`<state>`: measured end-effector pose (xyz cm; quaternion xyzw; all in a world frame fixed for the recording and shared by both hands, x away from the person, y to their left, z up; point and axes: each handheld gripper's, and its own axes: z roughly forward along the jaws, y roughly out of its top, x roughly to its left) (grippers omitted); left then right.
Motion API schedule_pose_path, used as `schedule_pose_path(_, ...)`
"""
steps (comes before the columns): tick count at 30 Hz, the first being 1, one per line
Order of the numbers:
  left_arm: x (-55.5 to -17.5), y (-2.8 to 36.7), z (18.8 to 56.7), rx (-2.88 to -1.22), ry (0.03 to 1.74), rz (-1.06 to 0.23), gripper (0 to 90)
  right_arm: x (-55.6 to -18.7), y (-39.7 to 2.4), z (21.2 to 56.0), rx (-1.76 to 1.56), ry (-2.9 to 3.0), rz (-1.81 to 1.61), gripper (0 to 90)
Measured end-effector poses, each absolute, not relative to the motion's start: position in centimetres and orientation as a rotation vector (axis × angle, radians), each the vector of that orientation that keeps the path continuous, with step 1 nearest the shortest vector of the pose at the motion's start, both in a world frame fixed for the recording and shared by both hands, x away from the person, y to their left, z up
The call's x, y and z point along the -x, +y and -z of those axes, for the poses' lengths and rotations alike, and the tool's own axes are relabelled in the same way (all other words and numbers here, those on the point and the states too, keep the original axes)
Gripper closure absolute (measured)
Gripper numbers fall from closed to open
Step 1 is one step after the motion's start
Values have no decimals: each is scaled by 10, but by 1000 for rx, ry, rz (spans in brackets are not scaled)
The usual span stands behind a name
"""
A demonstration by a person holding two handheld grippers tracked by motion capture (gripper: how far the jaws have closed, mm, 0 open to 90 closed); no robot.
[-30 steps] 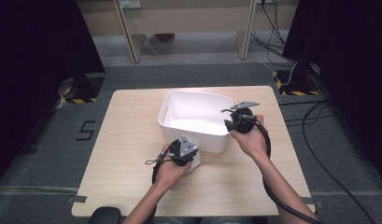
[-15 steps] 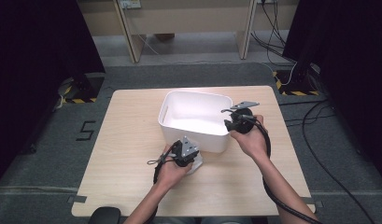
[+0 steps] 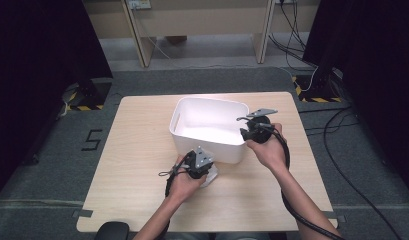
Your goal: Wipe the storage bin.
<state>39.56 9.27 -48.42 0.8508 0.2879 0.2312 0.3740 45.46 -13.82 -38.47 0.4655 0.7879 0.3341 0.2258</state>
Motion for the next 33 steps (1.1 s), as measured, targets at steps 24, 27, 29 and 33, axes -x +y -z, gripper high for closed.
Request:
schedule_pose_path(24,-389,85,458,-2124,683,-619,775,-455,-139,385,-1285,2173,-923,646)
schedule_pose_path(27,-389,85,457,-2121,681,-621,775,-455,-139,385,-1283,2173,-923,646)
schedule_pose_path(29,-388,84,456,-2118,679,-623,775,-455,-139,385,-1283,2173,-924,646)
schedule_pose_path(33,-387,84,451,-2108,667,-632,775,-455,-139,385,-1282,2174,-923,646)
